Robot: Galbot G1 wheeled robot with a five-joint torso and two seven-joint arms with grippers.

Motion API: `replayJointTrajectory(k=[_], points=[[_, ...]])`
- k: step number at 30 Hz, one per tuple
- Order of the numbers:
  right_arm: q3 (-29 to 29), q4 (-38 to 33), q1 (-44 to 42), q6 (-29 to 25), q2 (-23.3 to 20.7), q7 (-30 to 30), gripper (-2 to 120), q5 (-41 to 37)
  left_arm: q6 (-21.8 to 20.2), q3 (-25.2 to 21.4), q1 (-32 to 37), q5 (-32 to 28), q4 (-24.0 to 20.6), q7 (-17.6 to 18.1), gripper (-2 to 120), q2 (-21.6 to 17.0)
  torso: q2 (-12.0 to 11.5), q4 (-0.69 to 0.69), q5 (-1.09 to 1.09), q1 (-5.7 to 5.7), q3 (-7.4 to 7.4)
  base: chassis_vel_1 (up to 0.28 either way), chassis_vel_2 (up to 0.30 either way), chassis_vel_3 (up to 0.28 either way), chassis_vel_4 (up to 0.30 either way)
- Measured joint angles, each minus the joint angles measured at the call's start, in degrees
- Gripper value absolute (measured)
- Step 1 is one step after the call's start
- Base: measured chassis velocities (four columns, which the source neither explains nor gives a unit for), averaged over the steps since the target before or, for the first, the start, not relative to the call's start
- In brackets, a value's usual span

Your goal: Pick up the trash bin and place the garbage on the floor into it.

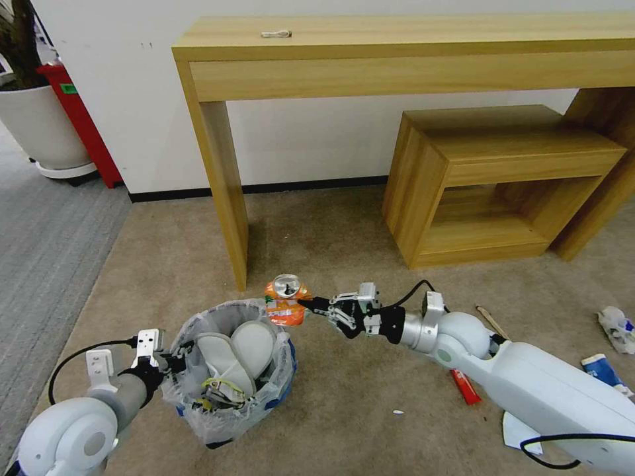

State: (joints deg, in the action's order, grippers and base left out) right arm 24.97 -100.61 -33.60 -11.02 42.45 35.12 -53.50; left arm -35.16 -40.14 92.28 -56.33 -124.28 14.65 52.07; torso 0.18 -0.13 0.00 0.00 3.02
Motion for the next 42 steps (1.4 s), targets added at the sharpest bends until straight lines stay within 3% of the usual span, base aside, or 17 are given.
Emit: replayJointTrajectory(k=[22, 42], points=[[10.4, -2.7, 9.3, 1.4, 0.9, -3.0, 0, -2.4, 0.0, 0.3, -0.3, -0.1, -0.5, 0.2, 0, -0.6, 0.0, 0.0, -0.01, 0.0, 0.0, 0.0, 0.0, 0.0, 0.0], [22.2, -0.3, 20.5, 1.8, 4.9, -3.6, 0, -3.7, 0.0, -0.3, -0.5, -1.3, -2.2, 0.5, 0, -1.4, 0.0, 0.0, 0.0, 0.0, 0.0, 0.0, 0.0, 0.0, 0.0]])
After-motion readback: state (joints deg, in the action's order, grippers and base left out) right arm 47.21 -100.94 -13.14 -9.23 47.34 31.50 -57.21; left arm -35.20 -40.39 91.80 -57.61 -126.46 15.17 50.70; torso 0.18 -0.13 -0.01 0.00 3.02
